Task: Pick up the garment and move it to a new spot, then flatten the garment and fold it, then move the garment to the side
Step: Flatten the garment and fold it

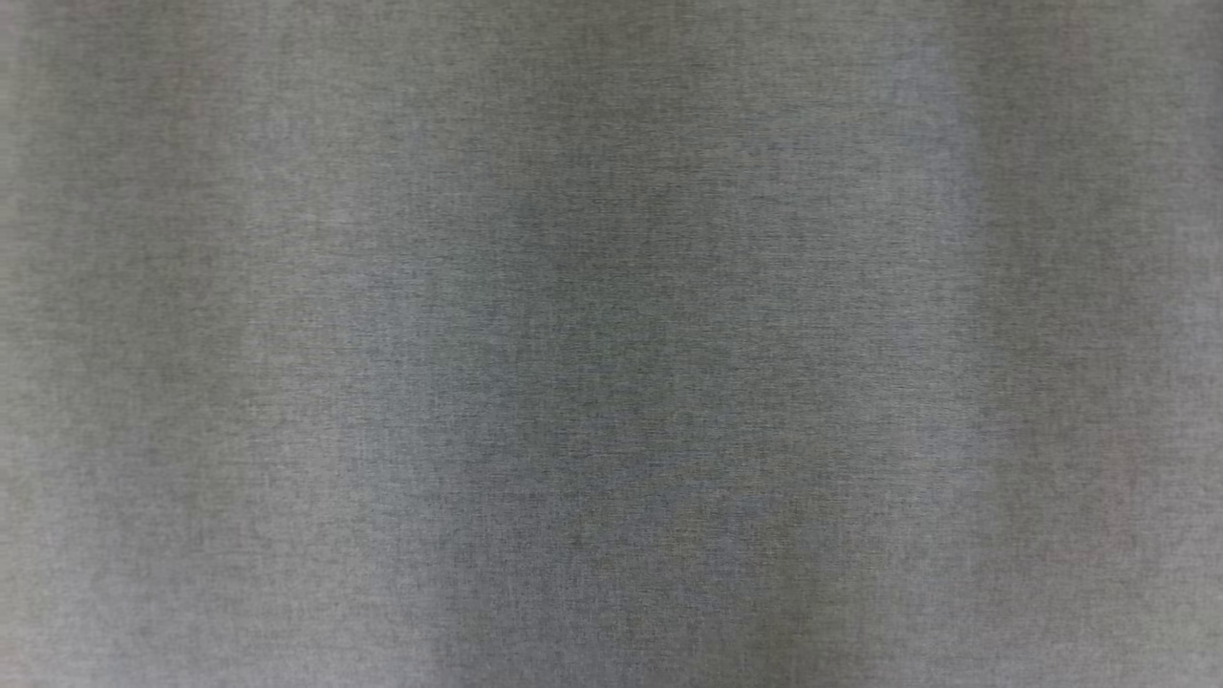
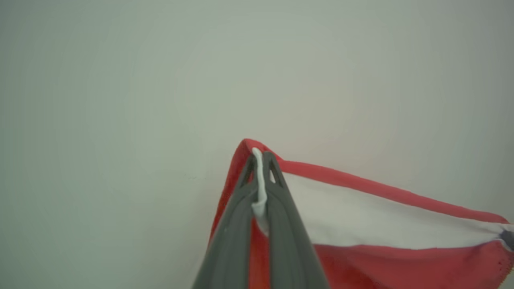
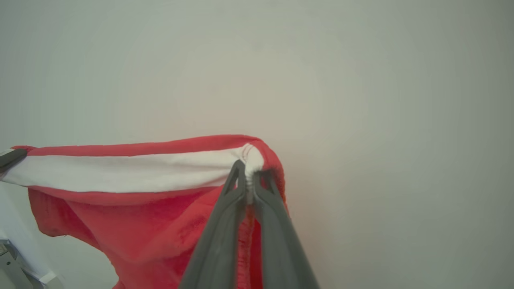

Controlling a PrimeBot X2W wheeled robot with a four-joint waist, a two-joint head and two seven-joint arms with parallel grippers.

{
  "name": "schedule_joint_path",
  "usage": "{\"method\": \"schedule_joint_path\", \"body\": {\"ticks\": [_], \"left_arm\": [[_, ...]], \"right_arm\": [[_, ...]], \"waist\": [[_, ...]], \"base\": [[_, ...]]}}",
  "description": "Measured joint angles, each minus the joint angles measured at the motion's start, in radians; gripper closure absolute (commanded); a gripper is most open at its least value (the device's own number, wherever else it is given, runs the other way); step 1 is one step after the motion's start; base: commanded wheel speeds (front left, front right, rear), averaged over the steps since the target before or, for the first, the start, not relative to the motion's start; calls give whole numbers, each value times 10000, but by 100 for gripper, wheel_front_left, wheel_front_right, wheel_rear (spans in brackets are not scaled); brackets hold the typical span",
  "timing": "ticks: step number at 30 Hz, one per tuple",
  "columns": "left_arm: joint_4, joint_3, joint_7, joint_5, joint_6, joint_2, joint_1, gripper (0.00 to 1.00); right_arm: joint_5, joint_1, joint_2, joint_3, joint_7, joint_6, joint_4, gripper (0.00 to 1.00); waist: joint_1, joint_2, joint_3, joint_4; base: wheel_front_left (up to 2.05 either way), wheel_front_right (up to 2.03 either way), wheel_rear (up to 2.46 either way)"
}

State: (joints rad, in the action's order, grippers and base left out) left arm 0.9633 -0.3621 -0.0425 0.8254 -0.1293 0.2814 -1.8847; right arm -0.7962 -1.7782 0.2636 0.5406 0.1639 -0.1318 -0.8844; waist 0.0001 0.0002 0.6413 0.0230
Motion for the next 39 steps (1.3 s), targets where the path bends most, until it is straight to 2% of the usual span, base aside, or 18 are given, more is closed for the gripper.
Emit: {"method": "schedule_joint_path", "body": {"ticks": [4,9,14,19,25,33,36,37,39], "left_arm": [[-186,-301,-380,476,0,-6,682,100],[-1030,-871,-846,1200,0,-77,2387,100],[-2184,-1172,-1352,2173,-4,161,4708,100],[-3446,-965,-1802,3051,-13,520,7491,100],[-5064,-754,-2105,3430,77,688,10904,100],[-6525,-431,-2174,3170,341,709,14375,100],[-6732,-54,-2190,2778,487,604,15426,100],[-6847,163,-2199,2495,500,470,16155,100],[-6838,180,-2199,2136,408,357,16843,100]], "right_arm": [[-270,526,238,654,293,0,115,100],[-897,1744,662,1572,577,0,719,100],[-1712,3599,1218,2420,819,0,1820,100],[-2316,5850,1850,2915,936,0,3183,100],[-2452,8905,2541,2483,980,0,4629,100],[-1440,12234,2575,2086,999,0,5833,100],[-1091,13324,2514,1824,1001,0,5998,100],[-663,14011,2504,1762,1001,0,6107,100],[-594,14762,2449,1511,1001,0,6251,100]], "waist": [[0,0,-112,67],[-2,-1,-526,104],[-3,-1,-1160,93],[-4,-3,-1929,25],[-6,-4,-2854,-16],[-6,-5,-3708,-5],[-5,-4,-3952,-3],[-5,-5,-4117,-3],[-5,-5,-4292,16]], "base": [[0,0,0],[0,0,0],[0,0,0],[0,0,0],[0,0,0],[0,0,0],[0,0,0],[0,0,0],[0,0,0]]}}
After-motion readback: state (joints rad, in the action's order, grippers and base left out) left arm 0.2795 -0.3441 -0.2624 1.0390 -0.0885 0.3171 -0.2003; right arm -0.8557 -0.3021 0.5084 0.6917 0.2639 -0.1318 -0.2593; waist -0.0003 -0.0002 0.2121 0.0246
